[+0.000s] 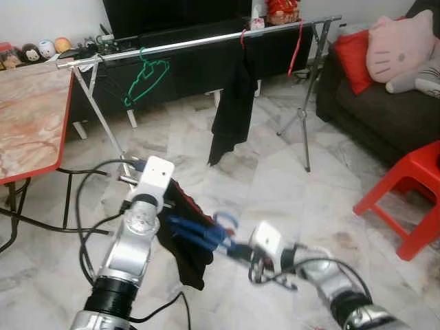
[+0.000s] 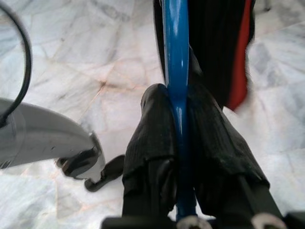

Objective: Hang hanger

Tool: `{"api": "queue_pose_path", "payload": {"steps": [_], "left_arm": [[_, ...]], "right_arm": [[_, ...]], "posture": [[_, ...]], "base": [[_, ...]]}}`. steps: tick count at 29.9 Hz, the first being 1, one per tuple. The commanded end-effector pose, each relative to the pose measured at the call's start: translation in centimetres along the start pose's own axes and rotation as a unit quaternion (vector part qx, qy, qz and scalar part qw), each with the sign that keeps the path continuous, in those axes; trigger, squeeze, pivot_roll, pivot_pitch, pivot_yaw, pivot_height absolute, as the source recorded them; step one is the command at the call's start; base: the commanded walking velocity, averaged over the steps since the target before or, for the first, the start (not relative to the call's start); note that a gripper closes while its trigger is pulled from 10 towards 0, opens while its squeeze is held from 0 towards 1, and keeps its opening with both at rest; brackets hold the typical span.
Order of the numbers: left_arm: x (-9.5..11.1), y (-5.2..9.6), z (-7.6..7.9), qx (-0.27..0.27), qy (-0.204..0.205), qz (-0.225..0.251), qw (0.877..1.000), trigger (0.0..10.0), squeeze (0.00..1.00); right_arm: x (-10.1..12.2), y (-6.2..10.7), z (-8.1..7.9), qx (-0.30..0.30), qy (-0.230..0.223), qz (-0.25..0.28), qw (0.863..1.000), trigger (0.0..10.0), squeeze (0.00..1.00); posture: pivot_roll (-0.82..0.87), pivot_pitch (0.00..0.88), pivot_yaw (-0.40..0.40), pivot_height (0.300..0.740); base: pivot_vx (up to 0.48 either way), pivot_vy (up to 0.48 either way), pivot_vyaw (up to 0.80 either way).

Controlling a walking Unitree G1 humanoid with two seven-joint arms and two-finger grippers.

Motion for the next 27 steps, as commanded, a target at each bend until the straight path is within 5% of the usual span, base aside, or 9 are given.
{"api": "queue_pose_path", "payload": {"steps": [1, 9, 13, 19, 27], "left_arm": [[-0.1, -0.2, -1.2, 0.025, -0.009, 0.001, 1.0, 0.0, 0.0], [-3.9, 0.1, -3.3, 0.062, -0.019, -0.055, 0.996, 0.0, 0.0], [-6.2, 1.2, -4.2, 0.085, 0.047, -0.077, 0.992, 0.0, 0.0], [-7.5, 2.8, -3.8, 0.071, 0.075, -0.067, 0.992, 0.0, 0.0], [-7.9, 3.3, -3.3, 0.062, 0.102, -0.064, 0.991, 0.0, 0.0]], "right_arm": [[0.4, -0.1, 0.1, 0.004, 0.011, 0.002, 1.0, 0.0, 0.0], [0.4, 0.3, 0.1, -0.002, -0.003, 0.022, 1.0, 0.0, 0.0], [0.8, 0.7, 0.9, -0.044, -0.049, 0.069, 0.995, 0.0, 0.0], [0.8, 1.2, 2.0, -0.125, -0.139, 0.135, 0.973, 0.0, 0.0], [0.6, 1.4, 2.4, -0.157, -0.187, 0.161, 0.956, 0.0, 0.0]], "posture": [[-0.1, 0.0, 0.04, 0.74], [-0.11, 0.0, 0.046, 0.74], [-0.12, 0.0, 0.051, 0.74], [-0.11, 0.0, 0.051, 0.74], [-0.11, 0.0, 0.05, 0.74]], "base": [[0.0, 0.0, 0.0], [0.0, 0.0, 0.0], [0.0, 0.0, 0.0], [0.0, 0.0, 0.0], [0.0, 0.0, 0.0]]}}
Point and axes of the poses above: a point about 5 cm out from each wrist's last joint towards the gripper, its own y axis pointing back from the gripper into the wrist, its own x axis along the axis of the wrist's last joint, z = x × y, the point moved 2 cm from there along -y, pointing out of the wrist towards the gripper, and after that the axes turned 2 degrees about -y, right-handed, at the moved point
